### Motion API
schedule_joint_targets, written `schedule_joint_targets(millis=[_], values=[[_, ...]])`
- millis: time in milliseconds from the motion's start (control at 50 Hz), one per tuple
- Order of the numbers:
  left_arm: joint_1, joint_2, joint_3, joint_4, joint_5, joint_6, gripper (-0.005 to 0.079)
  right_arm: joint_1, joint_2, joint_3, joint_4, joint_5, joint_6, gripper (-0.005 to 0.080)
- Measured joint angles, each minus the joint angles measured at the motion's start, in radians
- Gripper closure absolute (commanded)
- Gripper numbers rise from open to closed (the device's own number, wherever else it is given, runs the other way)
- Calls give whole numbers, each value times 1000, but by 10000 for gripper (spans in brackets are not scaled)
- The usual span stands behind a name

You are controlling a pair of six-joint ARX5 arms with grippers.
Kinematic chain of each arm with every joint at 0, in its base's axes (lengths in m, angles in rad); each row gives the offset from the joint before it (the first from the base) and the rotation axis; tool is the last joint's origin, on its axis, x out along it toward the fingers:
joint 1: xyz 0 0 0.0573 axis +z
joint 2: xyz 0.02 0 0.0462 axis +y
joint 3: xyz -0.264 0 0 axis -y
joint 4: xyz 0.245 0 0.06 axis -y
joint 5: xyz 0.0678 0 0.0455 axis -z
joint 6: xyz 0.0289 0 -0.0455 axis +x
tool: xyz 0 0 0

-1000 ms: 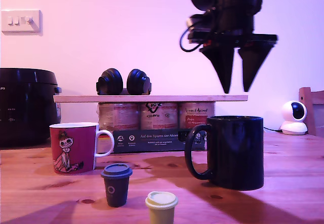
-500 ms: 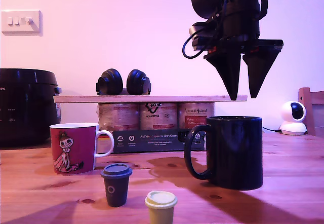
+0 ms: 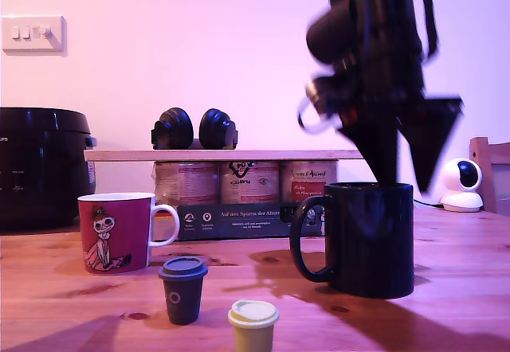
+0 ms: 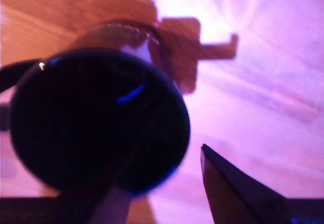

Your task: Pick up the blue coffee cup and place it on the shelf behind you

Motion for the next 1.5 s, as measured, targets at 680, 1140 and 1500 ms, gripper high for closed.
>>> schedule_joint_targets(millis=[680, 1140, 1500], values=[[0, 0, 0, 0, -2, 0, 763, -22, 0, -74, 130, -20, -18, 520], [0, 0, 0, 0, -2, 0, 763, -25, 0, -80, 155, -31, -45, 763], [0, 0, 0, 0, -2, 0, 763, -26, 0, 2, 54, -54, -68, 763]])
